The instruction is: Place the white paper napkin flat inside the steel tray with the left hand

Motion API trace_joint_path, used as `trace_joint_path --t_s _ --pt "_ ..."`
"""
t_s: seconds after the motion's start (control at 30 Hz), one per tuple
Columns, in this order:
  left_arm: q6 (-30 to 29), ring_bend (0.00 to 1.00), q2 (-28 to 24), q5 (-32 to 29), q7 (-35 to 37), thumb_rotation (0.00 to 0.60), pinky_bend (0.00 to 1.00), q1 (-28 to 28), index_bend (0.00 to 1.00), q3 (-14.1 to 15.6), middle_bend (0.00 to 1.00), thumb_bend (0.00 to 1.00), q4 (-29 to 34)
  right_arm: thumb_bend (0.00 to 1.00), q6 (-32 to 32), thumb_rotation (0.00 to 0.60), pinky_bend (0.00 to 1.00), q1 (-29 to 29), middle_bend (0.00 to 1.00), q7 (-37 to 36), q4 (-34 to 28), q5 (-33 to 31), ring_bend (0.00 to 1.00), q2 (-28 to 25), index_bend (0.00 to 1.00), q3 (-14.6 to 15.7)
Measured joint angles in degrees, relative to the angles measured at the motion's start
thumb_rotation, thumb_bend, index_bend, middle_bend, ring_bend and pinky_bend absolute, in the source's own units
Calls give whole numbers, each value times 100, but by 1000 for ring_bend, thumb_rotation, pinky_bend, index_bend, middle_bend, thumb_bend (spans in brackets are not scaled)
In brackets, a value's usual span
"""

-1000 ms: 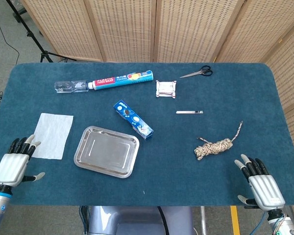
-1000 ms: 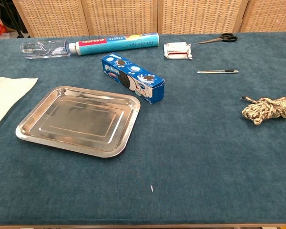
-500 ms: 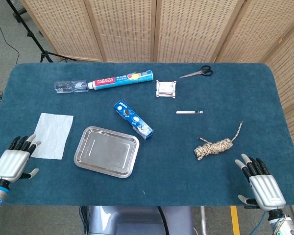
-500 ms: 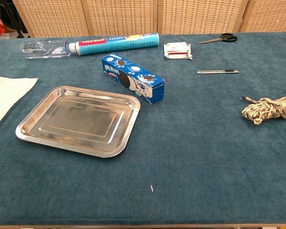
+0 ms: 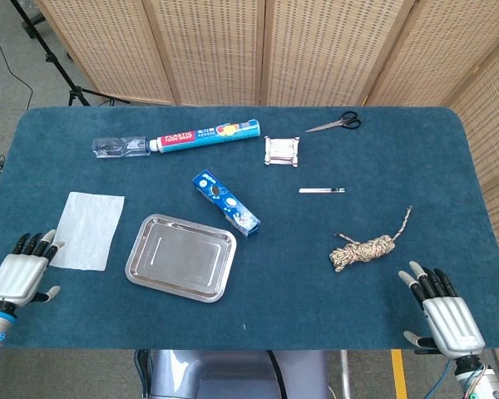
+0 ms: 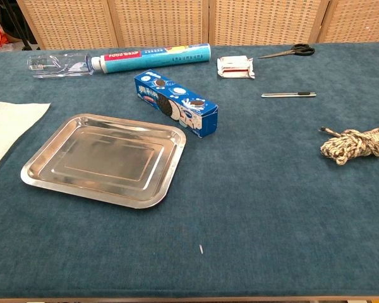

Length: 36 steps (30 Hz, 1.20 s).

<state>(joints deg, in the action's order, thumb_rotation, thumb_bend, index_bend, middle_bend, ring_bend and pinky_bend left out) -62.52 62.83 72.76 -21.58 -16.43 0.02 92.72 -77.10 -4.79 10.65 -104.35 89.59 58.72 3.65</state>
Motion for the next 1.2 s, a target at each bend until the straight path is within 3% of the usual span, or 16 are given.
trace_joint_path --t_s 0.3,0.83,1.2 --pt "97 0 384 -152 -37 487 0 -77 260 -5 0 252 -450 0 -13 600 0 -2 0 -45 14 2 0 -7 102 -12" --pt "339 0 932 -371 200 485 0 -260 260 -126 0 310 -1029 0 -49 600 0 8 0 -104 28 9 0 -21 102 -28" --pt "154 0 1432 -41 633 488 0 -326 260 -179 0 312 -1414 0 -60 600 0 11 0 -127 39 14 0 -27 102 -33"
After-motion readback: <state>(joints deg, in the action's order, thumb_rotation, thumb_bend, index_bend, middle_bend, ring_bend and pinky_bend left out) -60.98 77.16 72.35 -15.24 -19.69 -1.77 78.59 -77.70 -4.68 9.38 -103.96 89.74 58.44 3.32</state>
